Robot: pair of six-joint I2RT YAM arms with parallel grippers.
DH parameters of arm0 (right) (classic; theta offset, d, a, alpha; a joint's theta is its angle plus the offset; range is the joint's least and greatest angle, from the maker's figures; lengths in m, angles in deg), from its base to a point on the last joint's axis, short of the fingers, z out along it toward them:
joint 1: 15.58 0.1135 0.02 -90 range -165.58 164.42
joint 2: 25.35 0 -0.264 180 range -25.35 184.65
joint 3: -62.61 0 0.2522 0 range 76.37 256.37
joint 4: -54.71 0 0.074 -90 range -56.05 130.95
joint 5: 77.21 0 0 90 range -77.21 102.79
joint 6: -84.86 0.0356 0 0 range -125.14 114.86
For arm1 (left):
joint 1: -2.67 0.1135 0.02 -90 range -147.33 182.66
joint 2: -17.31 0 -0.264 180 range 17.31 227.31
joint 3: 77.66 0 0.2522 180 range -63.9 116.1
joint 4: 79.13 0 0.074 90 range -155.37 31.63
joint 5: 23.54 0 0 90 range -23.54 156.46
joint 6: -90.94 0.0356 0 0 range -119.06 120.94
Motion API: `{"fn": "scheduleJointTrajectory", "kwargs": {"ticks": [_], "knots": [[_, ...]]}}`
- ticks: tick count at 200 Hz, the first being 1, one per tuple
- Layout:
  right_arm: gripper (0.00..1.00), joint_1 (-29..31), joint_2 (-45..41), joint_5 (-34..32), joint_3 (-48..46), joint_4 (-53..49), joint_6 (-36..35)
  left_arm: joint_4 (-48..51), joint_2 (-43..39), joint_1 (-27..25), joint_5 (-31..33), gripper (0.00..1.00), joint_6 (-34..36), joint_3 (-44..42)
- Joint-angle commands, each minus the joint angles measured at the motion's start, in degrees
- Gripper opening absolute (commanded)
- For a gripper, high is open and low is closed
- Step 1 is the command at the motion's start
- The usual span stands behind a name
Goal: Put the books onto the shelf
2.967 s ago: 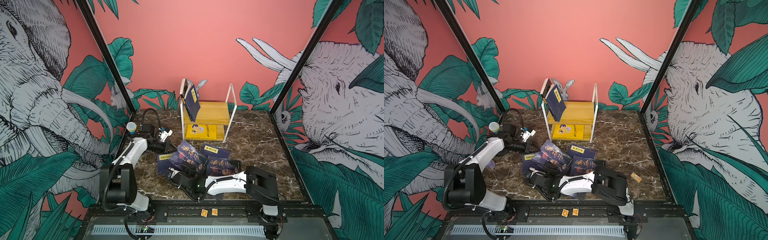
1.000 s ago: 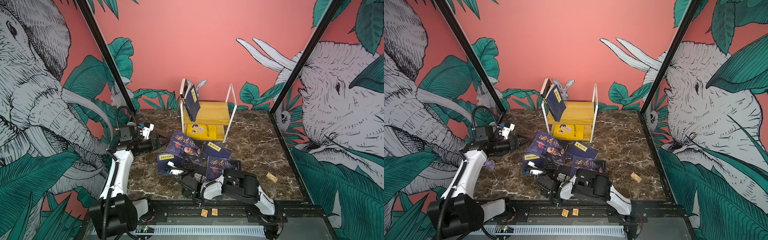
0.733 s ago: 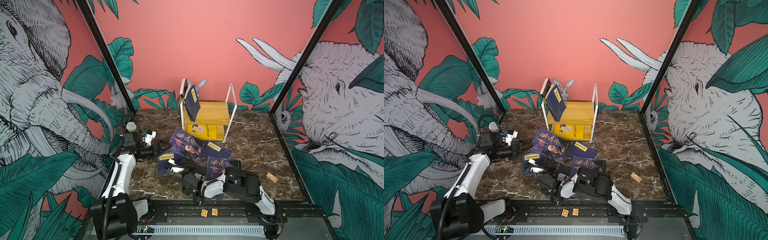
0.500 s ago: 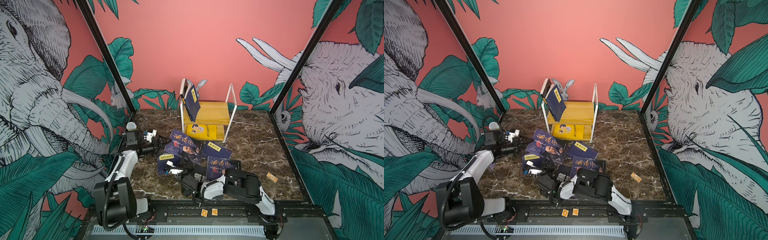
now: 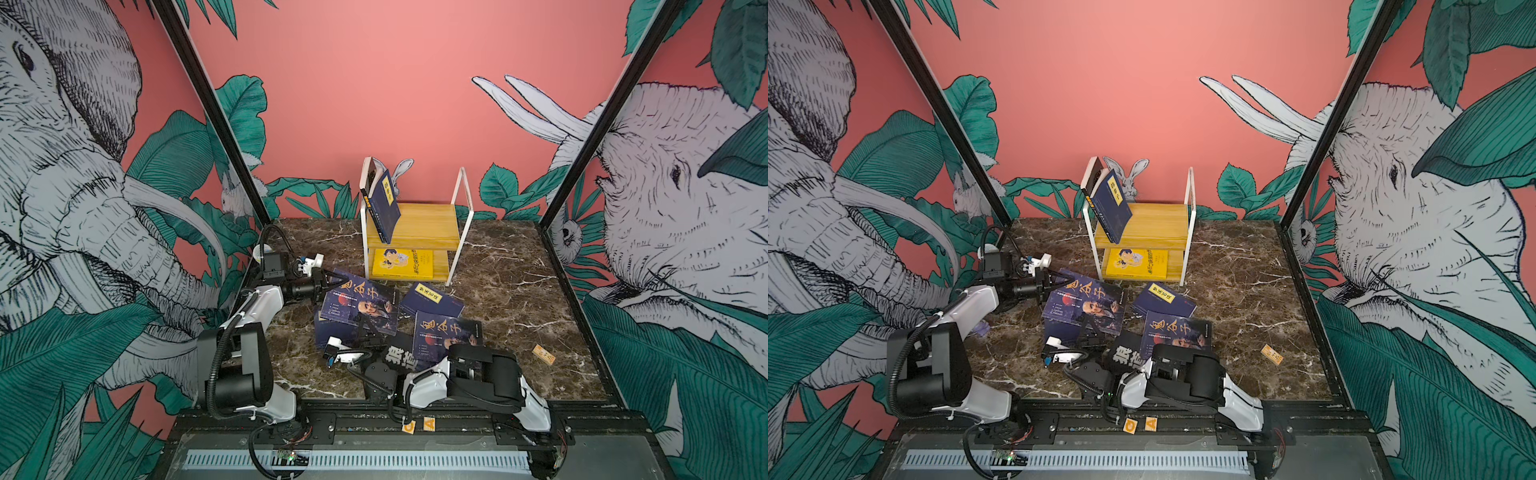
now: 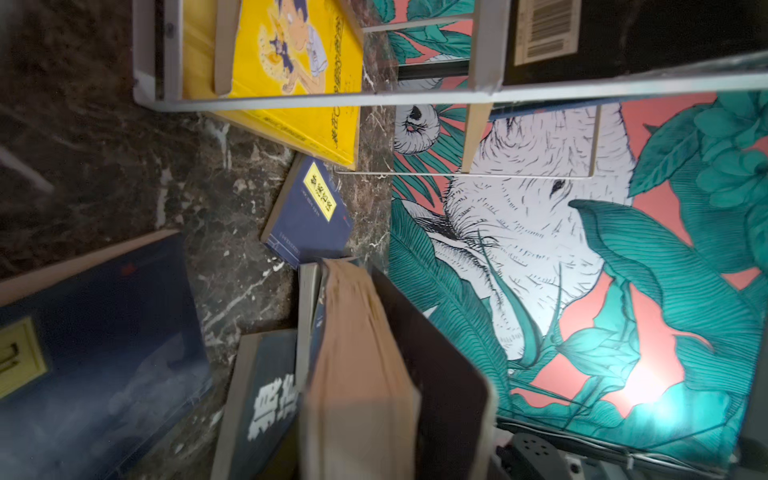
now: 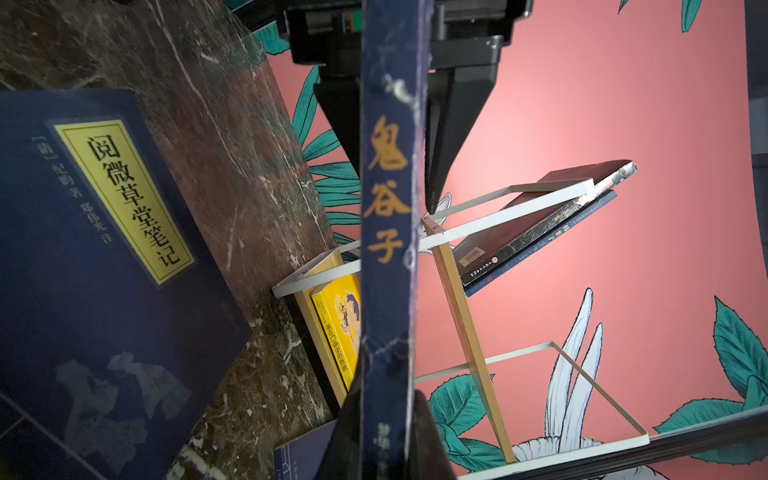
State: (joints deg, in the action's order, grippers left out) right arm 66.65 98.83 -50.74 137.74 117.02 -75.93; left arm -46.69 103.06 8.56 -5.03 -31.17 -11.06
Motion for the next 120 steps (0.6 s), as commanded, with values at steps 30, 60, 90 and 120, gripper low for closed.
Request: {"fn": "scheduleJointTrajectory", "kwargs": {"ticks": [30,60,90,120], "knots": [[0.0,0.7,-1.9,0.9,-0.9,4.8,-3.0,0.1,-2.3,-0.6,-1.5,0.0,2.8,0.2],[0.42,0.0,-1.0,-1.0,1.1,4.8,-4.9,-1.7,-4.2,-0.5,-3.0,0.0,0.9,-0.6],[0.57,-2.4,0.0,-3.3,3.7,4.7,-4.5,-6.9,-6.1,-0.7,-4.1,0.0,-3.6,-3.5],[0.61,-4.0,-0.3,-3.9,5.2,4.8,-3.6,-6.0,-7.6,-0.9,-4.5,0.0,-4.4,-4.2]]}}
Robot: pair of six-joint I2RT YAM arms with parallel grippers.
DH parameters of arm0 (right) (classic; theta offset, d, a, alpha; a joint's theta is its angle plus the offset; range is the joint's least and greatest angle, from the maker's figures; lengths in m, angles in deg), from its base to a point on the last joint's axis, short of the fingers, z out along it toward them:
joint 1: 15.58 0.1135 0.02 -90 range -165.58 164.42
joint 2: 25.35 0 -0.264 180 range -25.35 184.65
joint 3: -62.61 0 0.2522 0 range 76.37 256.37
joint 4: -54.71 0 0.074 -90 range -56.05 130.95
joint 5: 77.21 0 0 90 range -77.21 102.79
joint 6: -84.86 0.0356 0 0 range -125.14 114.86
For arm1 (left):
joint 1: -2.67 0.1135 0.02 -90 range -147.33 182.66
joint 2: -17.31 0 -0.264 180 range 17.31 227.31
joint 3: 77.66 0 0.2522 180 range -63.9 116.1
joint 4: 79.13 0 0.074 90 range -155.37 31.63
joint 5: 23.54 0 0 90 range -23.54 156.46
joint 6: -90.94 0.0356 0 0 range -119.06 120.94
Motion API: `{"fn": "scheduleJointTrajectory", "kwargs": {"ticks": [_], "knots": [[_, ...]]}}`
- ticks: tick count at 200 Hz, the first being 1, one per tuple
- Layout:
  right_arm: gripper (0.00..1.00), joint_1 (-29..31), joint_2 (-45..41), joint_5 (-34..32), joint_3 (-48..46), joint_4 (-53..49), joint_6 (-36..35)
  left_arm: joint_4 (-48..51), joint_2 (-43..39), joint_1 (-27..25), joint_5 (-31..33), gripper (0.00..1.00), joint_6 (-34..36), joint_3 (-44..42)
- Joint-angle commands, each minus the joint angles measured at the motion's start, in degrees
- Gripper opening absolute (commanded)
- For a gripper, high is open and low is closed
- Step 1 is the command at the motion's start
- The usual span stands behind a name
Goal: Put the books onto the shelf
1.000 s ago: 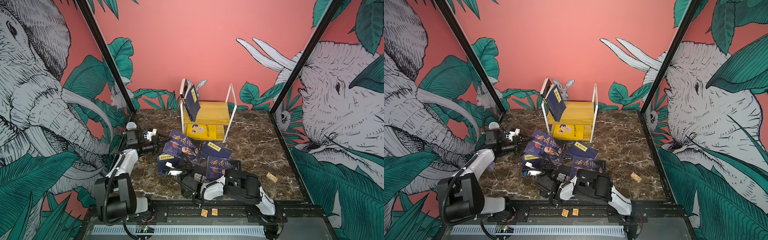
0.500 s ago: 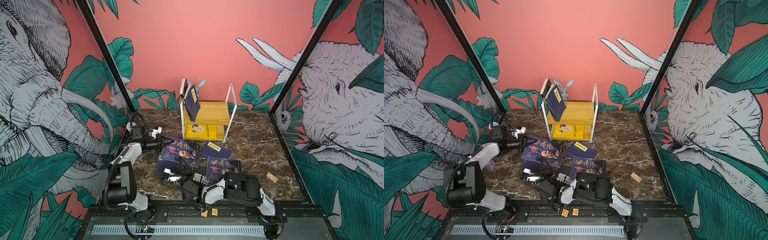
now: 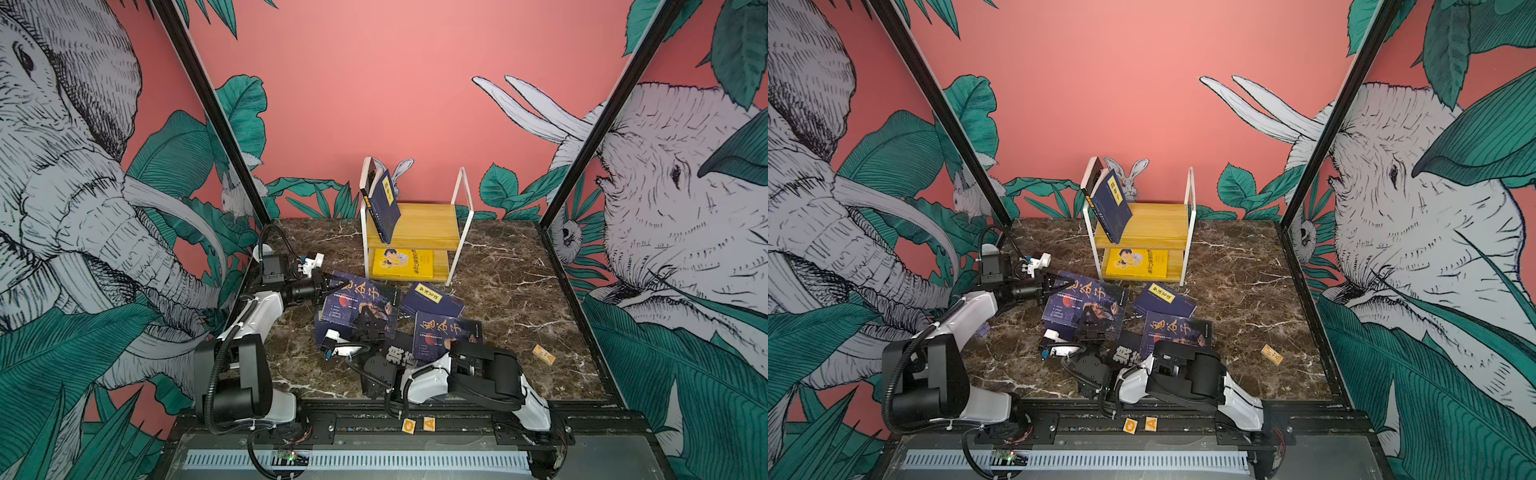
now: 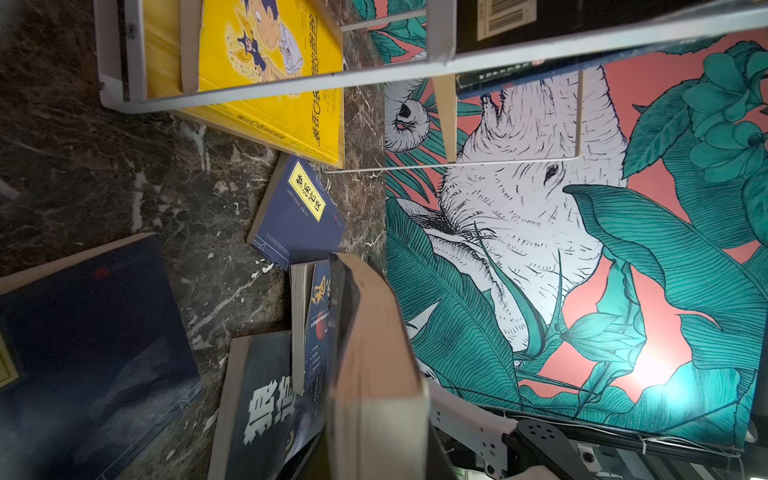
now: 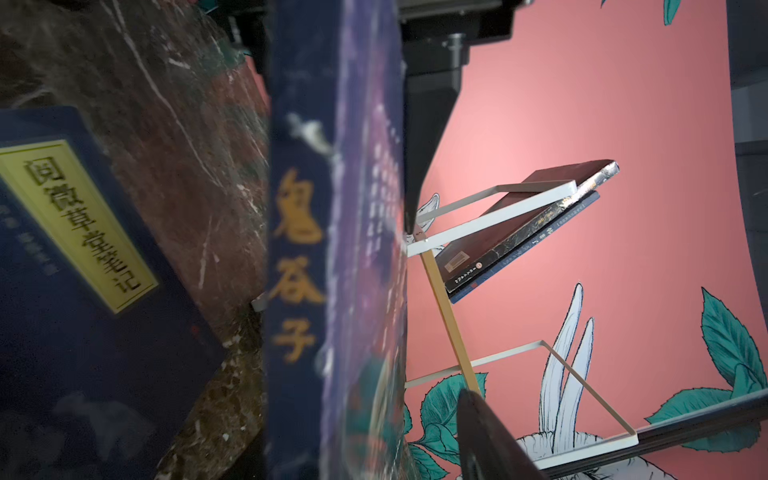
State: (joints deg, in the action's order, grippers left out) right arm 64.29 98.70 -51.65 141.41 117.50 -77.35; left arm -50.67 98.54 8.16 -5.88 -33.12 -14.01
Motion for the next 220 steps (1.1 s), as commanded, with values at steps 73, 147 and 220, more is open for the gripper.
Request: {"fn": "scheduleJointTrajectory", "kwargs": {"ticks": [73,147,220], "knots": [[0.63,-5.0,1.4,-2.8,4.6,4.3,-2.2,-4.8,-4.8,-0.4,-2.4,0.0,-3.8,-4.2],[0.0,-6.3,-1.9,-1.9,-1.6,4.3,-1.9,4.6,-3.9,-0.5,1.5,0.48,5.7,-0.3],[0.0,-8.4,-6.8,1.1,-12.7,4.3,-1.3,8.9,-11.6,-0.1,11.5,0.88,21.1,-2.5]]}}
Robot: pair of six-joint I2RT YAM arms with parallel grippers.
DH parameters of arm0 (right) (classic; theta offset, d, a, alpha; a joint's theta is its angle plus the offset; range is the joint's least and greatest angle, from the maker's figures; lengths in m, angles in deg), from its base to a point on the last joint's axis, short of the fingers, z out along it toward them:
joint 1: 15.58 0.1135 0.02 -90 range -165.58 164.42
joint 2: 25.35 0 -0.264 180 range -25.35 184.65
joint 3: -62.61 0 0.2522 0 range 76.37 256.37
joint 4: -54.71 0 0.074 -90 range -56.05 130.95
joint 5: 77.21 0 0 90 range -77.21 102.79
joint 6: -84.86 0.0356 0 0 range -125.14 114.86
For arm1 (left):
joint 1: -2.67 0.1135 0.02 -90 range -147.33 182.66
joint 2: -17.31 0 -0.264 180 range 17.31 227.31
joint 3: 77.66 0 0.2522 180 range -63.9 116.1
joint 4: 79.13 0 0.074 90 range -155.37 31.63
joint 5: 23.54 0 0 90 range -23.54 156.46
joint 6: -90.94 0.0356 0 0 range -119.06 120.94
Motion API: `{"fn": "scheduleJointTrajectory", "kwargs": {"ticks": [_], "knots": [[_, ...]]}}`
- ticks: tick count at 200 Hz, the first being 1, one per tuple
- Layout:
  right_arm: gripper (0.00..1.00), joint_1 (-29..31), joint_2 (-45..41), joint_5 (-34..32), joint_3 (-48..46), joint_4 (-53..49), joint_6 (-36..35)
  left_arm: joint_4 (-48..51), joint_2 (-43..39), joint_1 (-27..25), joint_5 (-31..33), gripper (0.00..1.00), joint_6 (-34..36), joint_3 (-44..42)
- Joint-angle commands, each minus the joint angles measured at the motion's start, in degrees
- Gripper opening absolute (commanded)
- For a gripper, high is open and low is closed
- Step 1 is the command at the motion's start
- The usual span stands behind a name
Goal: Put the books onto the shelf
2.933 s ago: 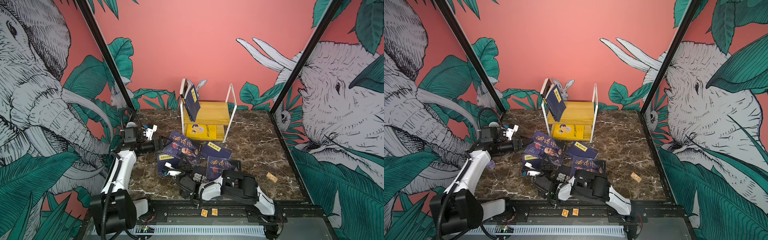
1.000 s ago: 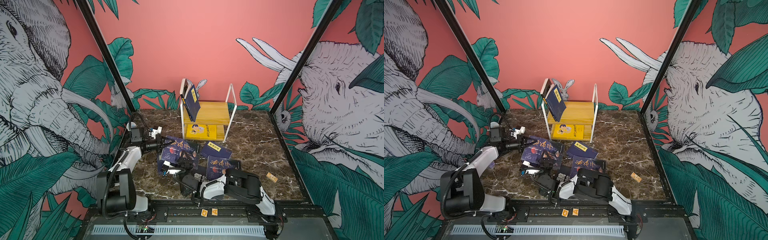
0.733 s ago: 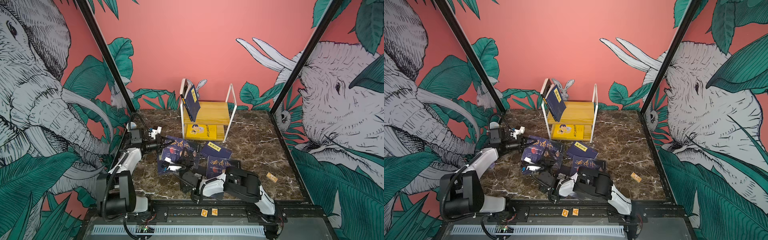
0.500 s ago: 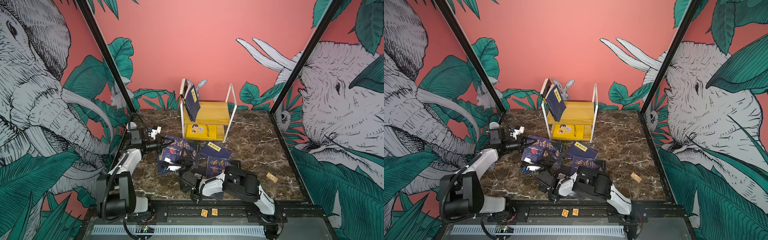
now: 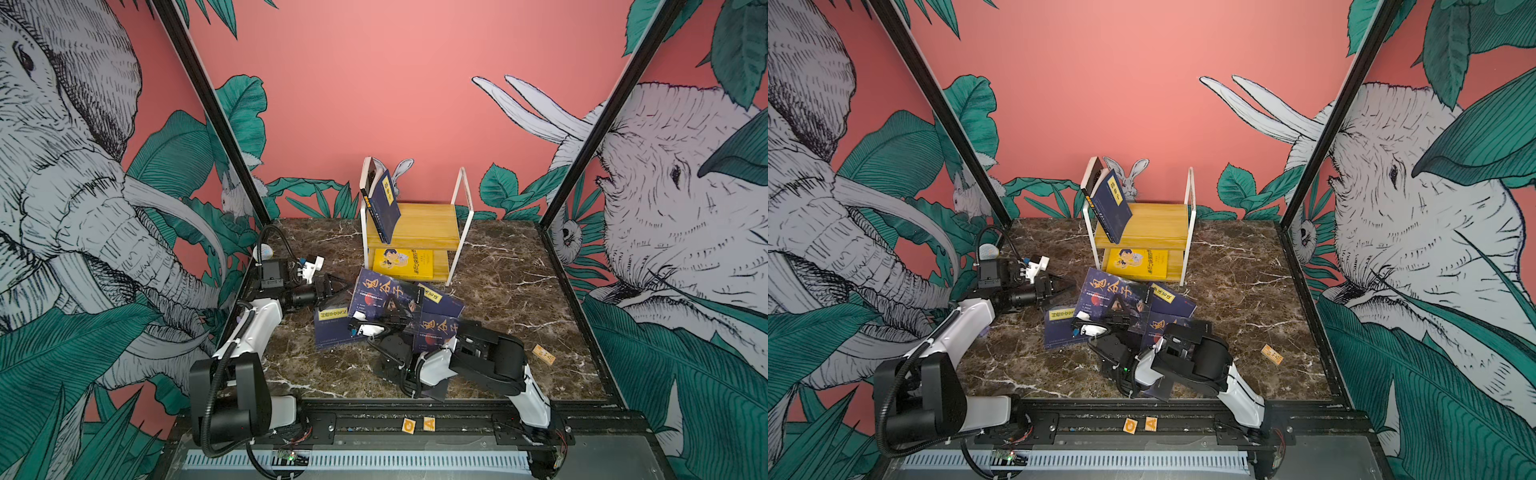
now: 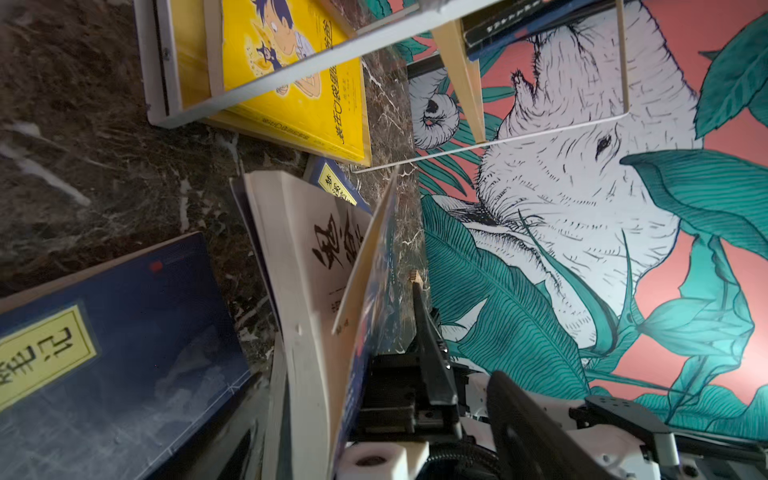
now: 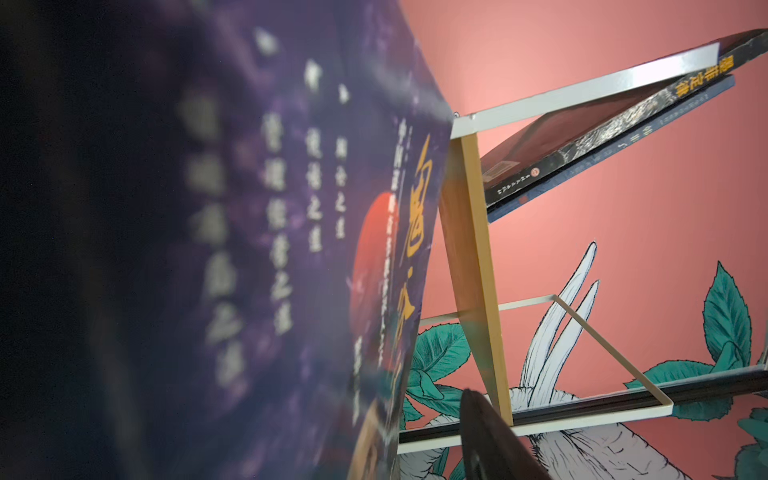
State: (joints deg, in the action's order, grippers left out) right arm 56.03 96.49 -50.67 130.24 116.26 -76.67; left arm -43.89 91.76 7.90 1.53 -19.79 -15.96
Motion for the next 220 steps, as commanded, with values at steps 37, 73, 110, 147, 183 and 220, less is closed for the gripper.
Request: {"fn": "scheduleJointTrajectory", "kwargs": {"ticks": [37,73,110,147,183,220], "knots": [[0.0,-1.5,-6.2,2.7,-4.6,5.5,-4.5,4.7,-12.0,0.6,13.1,0.98,17.2,-2.5],[0.0,-4.8,-7.4,6.1,-6.8,5.5,-7.7,3.2,-18.7,2.0,18.8,0.98,20.6,-6.1],[0.0,-8.6,-8.7,10.3,-8.8,5.5,-8.7,2.4,-21.2,2.7,18.3,0.98,20.6,-8.8],[0.0,-11.3,-8.6,15.2,-9.1,5.4,-10.7,4.2,-21.7,2.5,19.4,0.98,23.5,-7.9],[0.0,-14.0,-6.8,18.3,-6.6,3.5,-10.3,4.2,-21.2,2.1,20.6,0.99,22.7,-7.3],[0.0,-16.8,-5.2,20.9,-2.9,-1.4,-9.0,3.8,-21.5,1.3,20.4,0.99,23.0,-7.9]]}}
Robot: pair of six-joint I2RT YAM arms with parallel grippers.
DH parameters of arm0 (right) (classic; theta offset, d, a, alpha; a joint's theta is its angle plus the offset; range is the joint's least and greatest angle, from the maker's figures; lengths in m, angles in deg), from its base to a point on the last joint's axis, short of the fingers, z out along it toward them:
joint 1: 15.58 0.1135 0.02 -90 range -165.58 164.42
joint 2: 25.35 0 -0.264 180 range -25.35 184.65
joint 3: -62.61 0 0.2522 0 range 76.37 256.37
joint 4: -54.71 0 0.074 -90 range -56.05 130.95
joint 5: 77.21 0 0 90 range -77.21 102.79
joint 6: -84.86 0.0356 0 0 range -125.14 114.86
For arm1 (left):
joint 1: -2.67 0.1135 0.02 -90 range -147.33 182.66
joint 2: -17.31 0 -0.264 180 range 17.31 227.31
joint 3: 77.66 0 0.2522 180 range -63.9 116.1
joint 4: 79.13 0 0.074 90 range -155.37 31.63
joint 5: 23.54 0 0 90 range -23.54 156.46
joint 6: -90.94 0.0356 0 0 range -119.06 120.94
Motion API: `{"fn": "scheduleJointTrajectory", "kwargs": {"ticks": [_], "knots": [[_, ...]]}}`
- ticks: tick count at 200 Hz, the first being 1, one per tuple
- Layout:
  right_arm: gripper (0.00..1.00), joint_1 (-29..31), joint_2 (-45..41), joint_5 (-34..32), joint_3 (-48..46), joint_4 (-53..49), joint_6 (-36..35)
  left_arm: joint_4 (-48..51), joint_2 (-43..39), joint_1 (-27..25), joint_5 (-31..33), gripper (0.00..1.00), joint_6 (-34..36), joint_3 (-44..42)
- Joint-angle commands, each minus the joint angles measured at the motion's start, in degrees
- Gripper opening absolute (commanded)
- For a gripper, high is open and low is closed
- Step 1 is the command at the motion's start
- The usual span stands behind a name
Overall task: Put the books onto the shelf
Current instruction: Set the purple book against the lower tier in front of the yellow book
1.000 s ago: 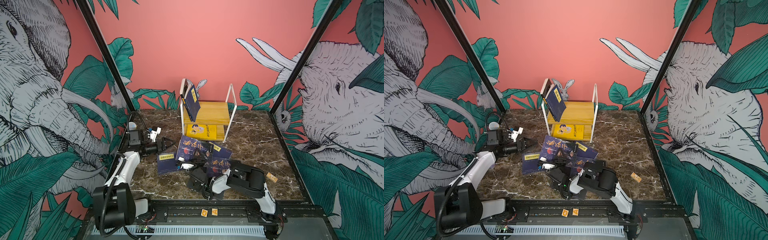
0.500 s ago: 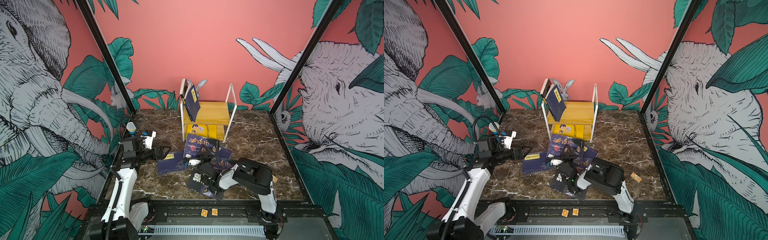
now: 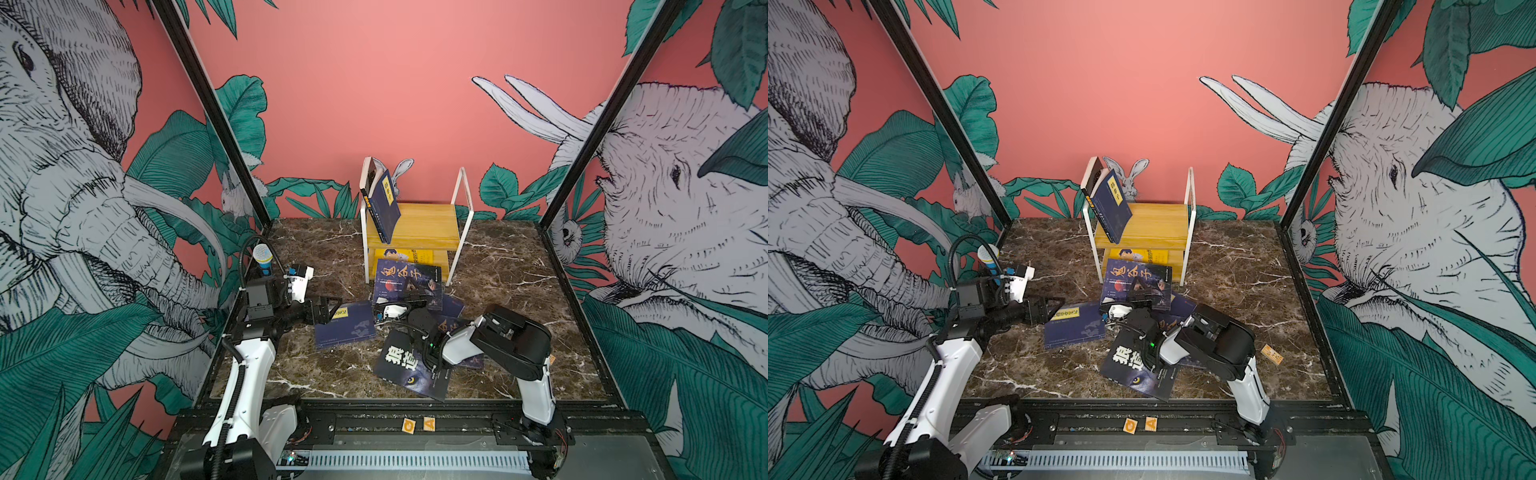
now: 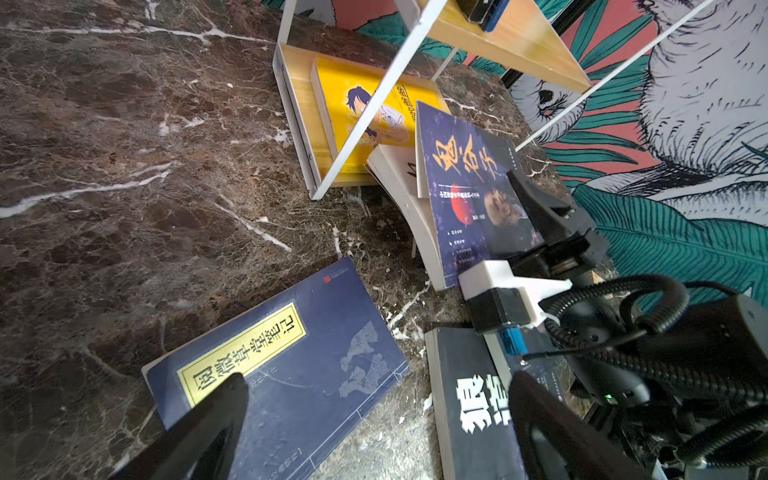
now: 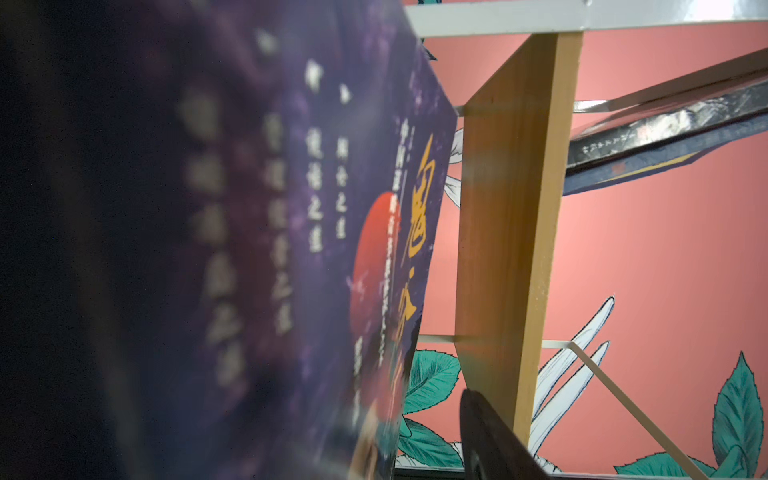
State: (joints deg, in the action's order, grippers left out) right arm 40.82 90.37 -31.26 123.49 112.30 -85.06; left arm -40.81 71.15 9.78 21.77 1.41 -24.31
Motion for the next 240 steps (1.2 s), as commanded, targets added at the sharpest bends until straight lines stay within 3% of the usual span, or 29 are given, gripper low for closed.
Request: {"fn": "scheduleJointTrajectory", "kwargs": {"ticks": [1,106,150,190,206,240], "knots": [[0.0,-1.7,1.0,1.5,4.0,2.5,-0.6,0.7,-0.9,-0.6,0.2,0.99,1.8,0.5],[0.0,-7.2,6.0,5.4,16.3,-10.2,2.8,1.1,-1.7,-2.3,-0.2,0.99,2.5,1.2],[0.0,-8.1,5.7,7.4,21.1,-25.4,7.9,1.9,-2.2,-3.5,0.0,0.99,4.1,1.1],[0.35,-8.5,4.6,9.5,23.3,-35.2,10.5,2.1,-2.1,-4.0,-0.1,0.99,4.1,1.3],[0.53,-8.7,4.6,9.2,24.0,-37.6,11.0,2.2,-1.8,-4.1,-0.4,0.99,4.0,1.4],[0.77,-8.8,2.6,10.9,24.5,-45.0,13.9,2.5,-1.9,-4.0,0.0,0.99,4.4,1.7]]}}
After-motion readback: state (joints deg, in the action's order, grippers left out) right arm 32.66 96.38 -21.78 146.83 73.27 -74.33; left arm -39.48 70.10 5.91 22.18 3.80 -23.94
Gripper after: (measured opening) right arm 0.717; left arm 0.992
